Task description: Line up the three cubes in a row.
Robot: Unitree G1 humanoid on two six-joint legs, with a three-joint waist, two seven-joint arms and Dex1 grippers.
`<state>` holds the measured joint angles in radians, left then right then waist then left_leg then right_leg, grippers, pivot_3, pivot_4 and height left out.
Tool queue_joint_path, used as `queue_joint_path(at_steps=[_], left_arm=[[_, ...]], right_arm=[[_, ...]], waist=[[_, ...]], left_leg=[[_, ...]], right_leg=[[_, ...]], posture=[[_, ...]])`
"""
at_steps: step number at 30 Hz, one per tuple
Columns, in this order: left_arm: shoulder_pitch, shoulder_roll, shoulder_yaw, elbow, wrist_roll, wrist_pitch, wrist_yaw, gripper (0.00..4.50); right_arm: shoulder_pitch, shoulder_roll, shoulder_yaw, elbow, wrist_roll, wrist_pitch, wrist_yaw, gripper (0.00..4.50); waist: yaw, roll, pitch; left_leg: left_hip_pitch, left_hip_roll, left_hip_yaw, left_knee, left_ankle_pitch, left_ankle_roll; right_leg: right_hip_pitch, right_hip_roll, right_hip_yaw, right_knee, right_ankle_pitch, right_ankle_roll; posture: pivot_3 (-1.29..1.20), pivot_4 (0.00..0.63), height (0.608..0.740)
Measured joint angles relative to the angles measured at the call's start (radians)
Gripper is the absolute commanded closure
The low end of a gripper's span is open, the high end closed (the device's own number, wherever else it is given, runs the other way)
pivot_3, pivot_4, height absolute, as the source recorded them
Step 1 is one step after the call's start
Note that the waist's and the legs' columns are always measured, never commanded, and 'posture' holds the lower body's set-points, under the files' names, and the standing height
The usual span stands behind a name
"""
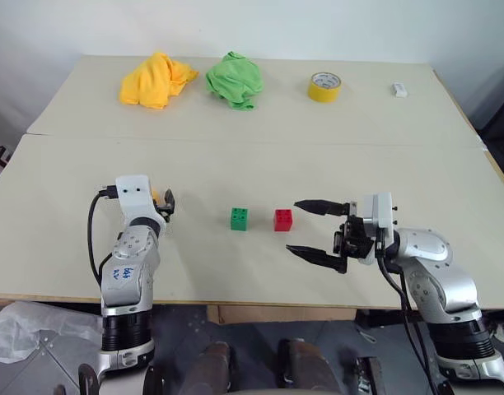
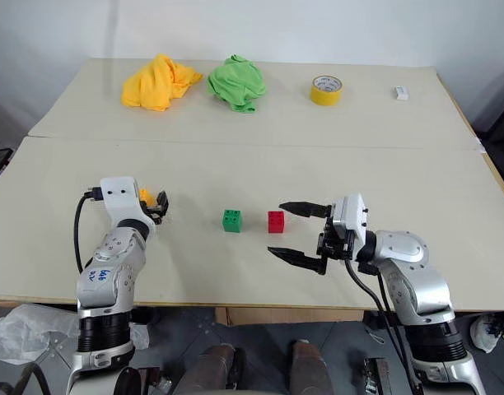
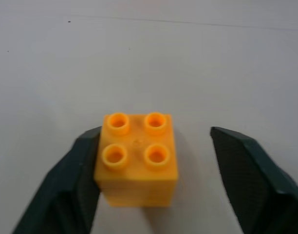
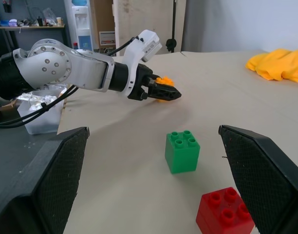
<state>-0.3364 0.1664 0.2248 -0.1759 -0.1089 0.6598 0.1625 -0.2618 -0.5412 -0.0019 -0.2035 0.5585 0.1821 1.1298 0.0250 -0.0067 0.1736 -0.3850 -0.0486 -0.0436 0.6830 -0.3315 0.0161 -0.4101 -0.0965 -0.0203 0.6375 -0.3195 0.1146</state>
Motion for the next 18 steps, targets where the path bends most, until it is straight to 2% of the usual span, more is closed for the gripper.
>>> queue_joint_path(at_steps=[3, 6, 7, 10, 12, 14, 16, 18], left_arm=[[0.007, 0.007, -0.004, -0.004, -0.001, 0.005, -0.021, 2.99], [0.026, 0.071, 0.001, -0.005, -0.052, -0.002, -0.148, 2.98], [0.033, 0.113, 0.005, -0.003, -0.101, -0.003, -0.245, 2.98], [0.055, 0.349, 0.01, 0.016, -0.289, -0.074, -0.717, 2.98], [0.061, 0.506, 0.0, 0.101, -0.309, -0.264, -1.017, 2.98], [0.055, 0.657, -0.053, 0.251, -0.256, -0.451, -1.258, 2.98], [-0.039, 0.693, -0.133, 0.433, -0.19, -0.588, -1.401, 2.98], [-0.195, 0.636, -0.18, 0.595, -0.161, -0.671, -1.468, 2.98]], right_arm=[[0.0, -0.006, -0.006, 0.003, -0.004, -0.007, 0.0, 0.0], [0.0, -0.016, -0.008, 0.012, -0.01, -0.009, 0.0, 0.0], [0.001, -0.022, -0.011, 0.013, -0.01, -0.009, -0.001, 0.0], [0.004, -0.038, -0.039, 0.014, -0.01, -0.01, -0.004, 0.0], [0.005, -0.046, -0.046, 0.015, -0.01, -0.01, 0.0, 0.0], [0.007, -0.056, -0.048, 0.017, -0.01, -0.011, 0.008, 0.0], [0.012, -0.065, -0.058, 0.028, -0.011, -0.012, 0.011, 0.0], [0.013, -0.066, -0.061, 0.03, -0.012, -0.013, 0.005, 0.0]], waist=[[0.0, 0.0, 0.0], [-0.002, 0.0, 0.0], [-0.002, 0.0, 0.0], [-0.007, 0.0, 0.0], [-0.011, 0.002, 0.0], [-0.017, 0.005, 0.001], [-0.007, 0.008, 0.001], [0.01, 0.007, 0.001]], left_leg=[[0.0, 0.0, 0.0, 0.0, 0.0, 0.0], [0.0, 0.0, 0.0, 0.0, 0.0, 0.0], [0.0, 0.001, 0.0, 0.0, 0.0, 0.0], [0.0, 0.001, 0.0, -0.001, 0.0, -0.001], [0.0, 0.001, 0.0, -0.002, 0.0, -0.001], [0.001, 0.002, 0.0, -0.003, 0.001, -0.002], [0.001, 0.0, -0.001, -0.003, 0.001, -0.001], [-0.002, -0.001, -0.005, -0.001, 0.002, 0.001]], right_leg=[[0.0, 0.0, 0.0, 0.0, 0.0, 0.0], [0.0, 0.0, 0.0, 0.0, 0.0, 0.0], [-0.001, 0.0, 0.0, 0.0, 0.0, 0.0], [-0.001, 0.0, -0.001, -0.003, -0.001, -0.001], [0.0, 0.0, -0.001, -0.006, -0.001, -0.002], [0.001, 0.0, -0.001, -0.008, -0.001, -0.002], [0.002, -0.001, -0.003, -0.008, -0.001, -0.002], [0.002, -0.001, -0.006, -0.008, 0.0, -0.001]], posture=[[0.0, 0.15, 0.74], [0.0, 0.15, 0.74], [0.0, 0.15, 0.74], [0.0, 0.15, 0.74], [0.0, 0.15, 0.74], [0.0, 0.15, 0.74], [0.0, 0.15, 0.74], [0.0, 0.15, 0.74]])
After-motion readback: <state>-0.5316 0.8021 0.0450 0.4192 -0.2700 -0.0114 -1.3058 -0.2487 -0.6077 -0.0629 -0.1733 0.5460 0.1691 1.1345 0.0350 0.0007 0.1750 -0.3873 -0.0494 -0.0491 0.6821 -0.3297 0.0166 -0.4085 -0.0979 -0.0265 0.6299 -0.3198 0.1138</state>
